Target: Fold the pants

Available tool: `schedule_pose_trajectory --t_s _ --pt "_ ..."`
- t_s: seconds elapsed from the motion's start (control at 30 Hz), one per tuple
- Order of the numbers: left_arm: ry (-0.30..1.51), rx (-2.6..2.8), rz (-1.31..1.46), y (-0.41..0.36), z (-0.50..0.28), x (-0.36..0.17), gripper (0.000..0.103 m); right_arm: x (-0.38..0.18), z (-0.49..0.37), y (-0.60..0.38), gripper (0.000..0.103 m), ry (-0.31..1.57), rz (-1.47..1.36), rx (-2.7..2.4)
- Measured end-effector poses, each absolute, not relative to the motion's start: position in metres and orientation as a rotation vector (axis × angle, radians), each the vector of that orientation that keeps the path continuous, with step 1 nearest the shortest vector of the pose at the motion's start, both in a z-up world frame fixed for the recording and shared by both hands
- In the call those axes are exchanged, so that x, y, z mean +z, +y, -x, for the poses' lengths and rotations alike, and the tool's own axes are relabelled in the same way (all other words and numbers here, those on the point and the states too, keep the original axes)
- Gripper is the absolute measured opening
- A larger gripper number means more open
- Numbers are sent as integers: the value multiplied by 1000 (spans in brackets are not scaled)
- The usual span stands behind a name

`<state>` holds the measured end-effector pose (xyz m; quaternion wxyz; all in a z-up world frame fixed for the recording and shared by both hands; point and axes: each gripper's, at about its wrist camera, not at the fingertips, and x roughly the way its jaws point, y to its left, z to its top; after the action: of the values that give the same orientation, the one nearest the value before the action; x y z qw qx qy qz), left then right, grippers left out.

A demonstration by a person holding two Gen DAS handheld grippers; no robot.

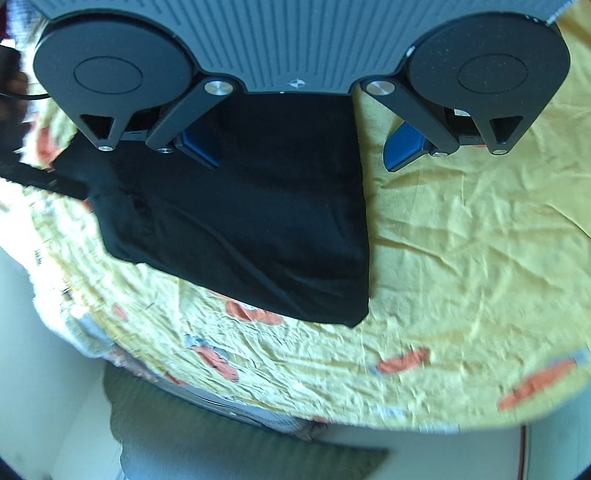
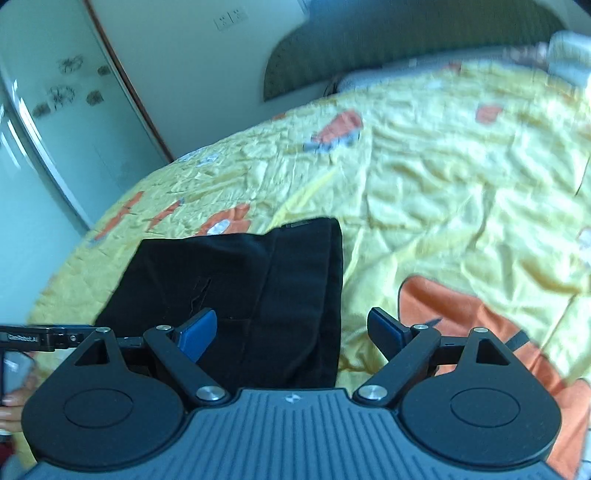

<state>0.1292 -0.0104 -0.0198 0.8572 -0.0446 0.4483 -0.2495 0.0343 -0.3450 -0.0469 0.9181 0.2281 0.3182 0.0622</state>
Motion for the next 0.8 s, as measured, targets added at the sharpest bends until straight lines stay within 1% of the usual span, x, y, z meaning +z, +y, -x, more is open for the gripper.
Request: schedule_pose_trajectory --t_s 0.17,0.3,0.33,0.43,0.5,0.53,0.57,0.6,0.63,0.67,0.7,0.73,0.8 --pt "1020 -688 267 13 -157 -29 95 -67 -52 -377 92 679 -718 406" --pt "1052 -790 382 18 -176 -37 95 -71 -68 -388 96 701 -746 540" --pt "1052 -800 397 16 -179 -39 95 -74 -72 -393 99 696 -775 576" --pt "1043 -806 438 11 -184 -42 96 -76 -85 -400 99 675 -847 593" --pt "1035 -794 461 5 -185 -43 93 -74 -95 -396 99 674 -844 577" --pt "1030 -784 459 4 -184 -42 89 -72 -99 -391 99 680 -821 559" --pt "1023 -770 445 1 -182 -41 81 -71 -102 -385 98 687 -792 549" --pt "1013 -753 423 0 -180 -39 76 -69 -102 -379 97 689 -767 550" --pt "1001 -737 394 -2 -177 -37 62 -67 -102 -373 88 692 -735 543" --pt "992 -722 354 -4 -174 -36 47 -64 -99 -368 66 696 -698 519" --pt "989 -697 311 -5 -173 -35 39 -62 -95 -366 52 700 -668 480" --pt "987 -669 278 -6 -171 -35 22 -62 -90 -366 29 703 -659 442" --pt "971 -663 300 -3 -170 -33 17 -61 -83 -366 28 690 -646 416"
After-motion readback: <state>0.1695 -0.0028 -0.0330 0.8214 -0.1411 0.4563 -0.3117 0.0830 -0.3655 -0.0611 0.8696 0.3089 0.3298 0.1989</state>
